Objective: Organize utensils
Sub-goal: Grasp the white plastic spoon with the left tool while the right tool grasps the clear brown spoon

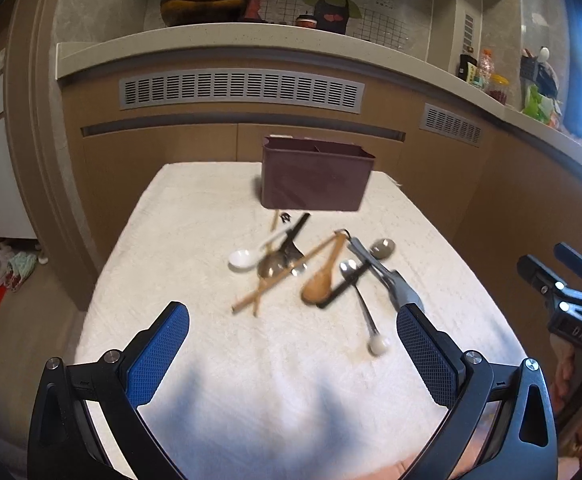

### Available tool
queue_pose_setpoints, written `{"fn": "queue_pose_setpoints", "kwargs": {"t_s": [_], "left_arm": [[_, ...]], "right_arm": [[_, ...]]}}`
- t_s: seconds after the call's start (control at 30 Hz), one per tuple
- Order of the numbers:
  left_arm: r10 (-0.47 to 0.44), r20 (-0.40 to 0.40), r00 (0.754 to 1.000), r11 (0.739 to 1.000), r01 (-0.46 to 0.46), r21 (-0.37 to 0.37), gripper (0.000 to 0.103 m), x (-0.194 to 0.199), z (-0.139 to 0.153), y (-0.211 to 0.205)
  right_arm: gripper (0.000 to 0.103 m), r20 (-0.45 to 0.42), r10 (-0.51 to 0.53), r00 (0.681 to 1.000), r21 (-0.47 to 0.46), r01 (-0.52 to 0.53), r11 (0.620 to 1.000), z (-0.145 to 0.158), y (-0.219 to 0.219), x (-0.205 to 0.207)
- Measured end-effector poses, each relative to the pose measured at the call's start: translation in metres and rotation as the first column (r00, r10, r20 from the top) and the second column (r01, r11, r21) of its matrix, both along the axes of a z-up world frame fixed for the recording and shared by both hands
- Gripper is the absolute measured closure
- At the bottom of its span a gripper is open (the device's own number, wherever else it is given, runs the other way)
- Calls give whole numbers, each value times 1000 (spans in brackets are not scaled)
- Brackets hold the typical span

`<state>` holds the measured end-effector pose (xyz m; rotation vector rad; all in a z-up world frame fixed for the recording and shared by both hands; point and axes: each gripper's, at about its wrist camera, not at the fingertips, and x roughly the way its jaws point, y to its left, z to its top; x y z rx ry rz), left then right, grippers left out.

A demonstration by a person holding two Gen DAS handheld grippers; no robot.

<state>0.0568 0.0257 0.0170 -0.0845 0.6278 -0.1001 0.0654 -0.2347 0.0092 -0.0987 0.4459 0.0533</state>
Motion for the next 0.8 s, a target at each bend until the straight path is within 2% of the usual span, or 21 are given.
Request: {"fn": "queue_pose_setpoints", "kwargs": {"t_s": [0.13, 0.3, 0.47, 0.53, 0.6, 0.67, 0.73, 0.8], "left_arm": [[-13, 28, 1000, 999, 12, 52, 0, 32, 12, 3], [-50, 65, 997, 988, 40, 147, 0, 74, 21, 5], [-30, 68, 997, 991, 21, 130, 1, 116, 21, 27], [-22, 54, 998, 995, 16, 102, 2, 130, 16, 37], [-18, 35, 999, 996, 15, 86, 4, 139, 10, 45], [-11, 16, 1000, 997, 10, 83, 5, 146, 1, 49], [-4, 7, 1000, 996, 3, 86, 9, 149, -9, 53], [-3, -10, 1000, 996, 4, 88, 14, 151, -18, 55]], "right_arm": [[0, -8, -21, 1000, -31, 21, 999, 12, 1, 37], [0, -63, 34, 997, -64, -38, 997, 12, 11, 83], [2, -160, 184, 970, -86, -199, 976, -14, 30, 121], [8, -223, 207, 953, -46, -223, 974, -27, 36, 133], [27, -306, 228, 925, 26, -231, 973, -40, 40, 147], [38, -389, 217, 896, 105, -190, 976, -55, 42, 160], [42, -450, 214, 867, 176, -149, 973, -70, 46, 174], [44, -489, 186, 853, 177, -111, 978, -84, 52, 184]]}}
